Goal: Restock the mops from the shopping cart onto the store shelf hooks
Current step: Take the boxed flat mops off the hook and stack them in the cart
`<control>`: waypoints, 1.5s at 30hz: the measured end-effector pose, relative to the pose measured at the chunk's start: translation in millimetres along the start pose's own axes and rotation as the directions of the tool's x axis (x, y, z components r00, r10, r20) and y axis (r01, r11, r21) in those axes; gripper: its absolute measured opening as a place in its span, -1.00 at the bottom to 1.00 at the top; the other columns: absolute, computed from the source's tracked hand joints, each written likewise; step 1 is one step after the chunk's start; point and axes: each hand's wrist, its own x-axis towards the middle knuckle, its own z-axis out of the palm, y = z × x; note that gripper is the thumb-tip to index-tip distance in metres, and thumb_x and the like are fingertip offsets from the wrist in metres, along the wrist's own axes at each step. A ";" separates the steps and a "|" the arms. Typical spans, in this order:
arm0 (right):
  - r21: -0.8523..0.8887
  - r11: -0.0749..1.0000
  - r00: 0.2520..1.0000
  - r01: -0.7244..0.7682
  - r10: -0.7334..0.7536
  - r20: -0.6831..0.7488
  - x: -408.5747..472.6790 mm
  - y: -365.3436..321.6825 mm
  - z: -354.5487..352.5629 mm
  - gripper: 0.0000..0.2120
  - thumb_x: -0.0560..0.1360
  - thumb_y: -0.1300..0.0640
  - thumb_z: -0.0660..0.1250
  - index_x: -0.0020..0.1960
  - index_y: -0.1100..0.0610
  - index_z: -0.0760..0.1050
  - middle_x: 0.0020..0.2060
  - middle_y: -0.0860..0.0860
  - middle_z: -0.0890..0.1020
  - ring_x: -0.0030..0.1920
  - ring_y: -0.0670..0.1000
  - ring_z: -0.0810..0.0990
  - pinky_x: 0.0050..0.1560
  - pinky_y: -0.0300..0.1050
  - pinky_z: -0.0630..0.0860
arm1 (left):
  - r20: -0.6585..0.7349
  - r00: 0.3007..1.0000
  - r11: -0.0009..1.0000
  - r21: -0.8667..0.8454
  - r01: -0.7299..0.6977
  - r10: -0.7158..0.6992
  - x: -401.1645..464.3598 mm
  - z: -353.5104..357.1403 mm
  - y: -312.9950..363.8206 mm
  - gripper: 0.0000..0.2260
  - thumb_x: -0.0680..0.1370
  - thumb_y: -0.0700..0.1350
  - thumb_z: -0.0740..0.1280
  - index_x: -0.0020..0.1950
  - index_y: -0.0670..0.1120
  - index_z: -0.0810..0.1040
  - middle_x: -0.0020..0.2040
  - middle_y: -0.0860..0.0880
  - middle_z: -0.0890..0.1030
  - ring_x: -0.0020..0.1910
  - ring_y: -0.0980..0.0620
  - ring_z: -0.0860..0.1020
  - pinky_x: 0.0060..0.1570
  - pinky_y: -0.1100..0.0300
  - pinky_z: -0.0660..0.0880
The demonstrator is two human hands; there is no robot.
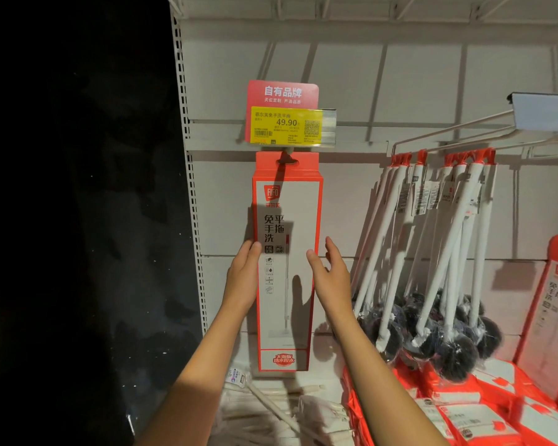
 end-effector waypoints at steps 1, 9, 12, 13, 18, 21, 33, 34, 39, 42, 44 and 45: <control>-0.008 1.000 1.000 0.021 -0.021 -0.011 -8.1 -3.9 -2.5 -0.41 0.62 -0.03 0.30 0.59 0.01 0.19 0.55 -0.05 0.29 0.54 -0.03 0.24 0.52 0.00 0.25 | -0.007 1.000 0.999 0.027 -0.020 0.020 -8.2 -2.9 2.4 -0.61 0.70 0.19 0.05 0.47 0.10 0.39 0.35 0.22 0.50 0.32 0.22 0.44 0.34 0.11 0.32; -0.281 0.951 0.989 0.127 -0.142 -0.034 -100.8 -24.2 -25.6 -0.44 0.60 -0.17 0.28 0.55 -0.04 0.31 0.55 -0.08 0.28 0.53 -0.03 0.27 0.52 0.08 0.26 | 0.031 0.983 0.862 0.477 -0.174 0.182 -99.1 -30.4 9.0 -0.51 0.64 0.27 0.07 0.57 0.23 0.24 0.56 0.16 0.32 0.54 0.10 0.26 0.49 -0.03 0.28; -0.403 0.909 0.991 0.105 -0.129 -0.033 -142.1 -22.3 -37.9 -0.43 0.59 -0.17 0.27 0.56 -0.06 0.29 0.57 -0.08 0.24 0.57 -0.07 0.17 0.53 -0.04 0.19 | 0.078 0.984 0.755 0.632 -0.172 0.159 -136.7 -39.3 8.4 -0.46 0.64 0.27 0.08 0.61 0.16 0.18 0.62 0.07 0.19 0.61 0.05 0.10 0.55 -0.04 0.14; -0.442 0.892 0.992 0.092 -0.123 -0.041 -155.8 -22.5 -43.0 -0.42 0.59 -0.17 0.27 0.56 -0.06 0.28 0.57 -0.08 0.24 0.57 -0.07 0.17 0.49 -0.08 0.18 | 0.102 0.984 0.729 0.661 -0.177 0.147 -148.6 -41.2 7.0 -0.44 0.64 0.28 0.08 0.61 0.15 0.17 0.63 0.05 0.15 0.62 0.04 0.06 0.56 -0.04 0.09; -0.512 0.858 0.988 0.036 -0.108 -0.112 -219.2 -25.1 -68.9 -0.38 0.55 -0.27 0.24 0.55 -0.07 0.29 0.56 -0.06 0.26 0.56 -0.04 0.20 0.47 -0.08 0.20 | 0.188 0.979 0.660 0.725 -0.194 0.080 -199.8 -38.6 0.3 -0.39 0.62 0.32 0.03 0.63 0.13 0.11 0.66 0.02 0.05 0.63 0.01 -0.04 0.58 0.00 -0.04; -0.548 0.837 0.988 -0.002 -0.085 -0.133 -252.0 -28.1 -86.5 -0.40 0.57 -0.24 0.25 0.56 -0.09 0.28 0.57 -0.08 0.25 0.56 -0.07 0.18 0.43 -0.20 0.16 | 0.199 0.980 0.711 0.684 -0.161 0.030 -233.4 -30.3 -2.5 -0.40 0.61 0.29 0.11 0.61 0.14 0.17 0.65 0.01 0.08 0.63 -0.01 -0.01 0.59 -0.02 -0.02; -0.568 0.814 0.962 -0.126 -0.039 -0.269 -352.6 -41.5 -218.3 -0.37 0.56 -0.22 0.30 0.56 -0.06 0.28 0.57 -0.02 0.26 0.57 -0.06 0.17 0.54 -0.06 0.16 | 0.390 0.921 0.768 0.583 -0.266 0.023 -352.5 58.7 27.8 -0.33 0.55 0.37 0.07 0.60 0.10 0.23 0.64 -0.02 0.13 0.62 -0.02 0.04 0.58 0.00 0.05; -0.578 0.802 0.955 -0.147 -0.037 -0.294 -364.3 -44.3 -236.7 -0.37 0.56 -0.23 0.29 0.56 -0.05 0.27 0.57 -0.01 0.26 0.57 -0.05 0.16 0.54 -0.07 0.16 | 0.417 0.908 0.771 0.569 -0.286 0.030 -366.5 72.8 32.8 -0.36 0.58 0.34 0.10 0.60 0.09 0.23 0.64 -0.02 0.13 0.62 -0.02 0.04 0.58 -0.01 0.05; -0.604 0.752 0.906 -0.263 -0.023 -0.423 -436.7 -67.5 -339.4 -0.35 0.54 -0.24 0.24 0.57 -0.08 0.22 0.58 -0.07 0.21 0.58 -0.09 0.13 0.47 -0.15 0.15 | 0.550 0.831 0.822 0.437 -0.365 0.077 -455.0 150.4 61.7 -0.39 0.59 0.30 0.13 0.60 0.09 0.24 0.64 0.00 0.15 0.62 -0.01 0.06 0.56 -0.05 0.09; -0.599 0.730 0.866 -0.329 -0.021 -0.500 -485.0 -77.2 -403.2 -0.36 0.56 -0.24 0.24 0.58 -0.12 0.20 0.59 -0.10 0.18 0.58 -0.11 0.11 0.48 -0.10 0.17 | 0.618 0.781 0.847 0.367 -0.386 0.088 -513.8 195.5 78.4 -0.36 0.56 0.34 0.10 0.59 0.09 0.26 0.64 0.01 0.15 0.61 -0.01 0.08 0.56 -0.03 0.10; -0.599 0.708 0.835 -0.374 -0.023 -0.549 -517.6 -81.6 -443.0 -0.37 0.57 -0.25 0.24 0.58 -0.12 0.20 0.59 -0.11 0.18 0.58 -0.10 0.11 0.50 -0.04 0.18 | 0.669 0.738 0.852 0.334 -0.404 0.088 -553.0 223.7 88.1 -0.40 0.60 0.29 0.16 0.59 0.08 0.26 0.64 0.00 0.13 0.62 -0.02 0.07 0.57 -0.02 0.09; -0.598 0.695 0.819 -0.399 -0.023 -0.574 -534.1 -84.2 -462.0 -0.37 0.57 -0.24 0.24 0.58 -0.12 0.20 0.59 -0.11 0.18 0.58 -0.10 0.11 0.50 -0.05 0.17 | 0.691 0.716 0.855 0.311 -0.415 0.096 -572.4 237.6 92.7 -0.40 0.61 0.28 0.17 0.59 0.07 0.26 0.64 -0.01 0.13 0.62 -0.02 0.07 0.56 -0.02 0.09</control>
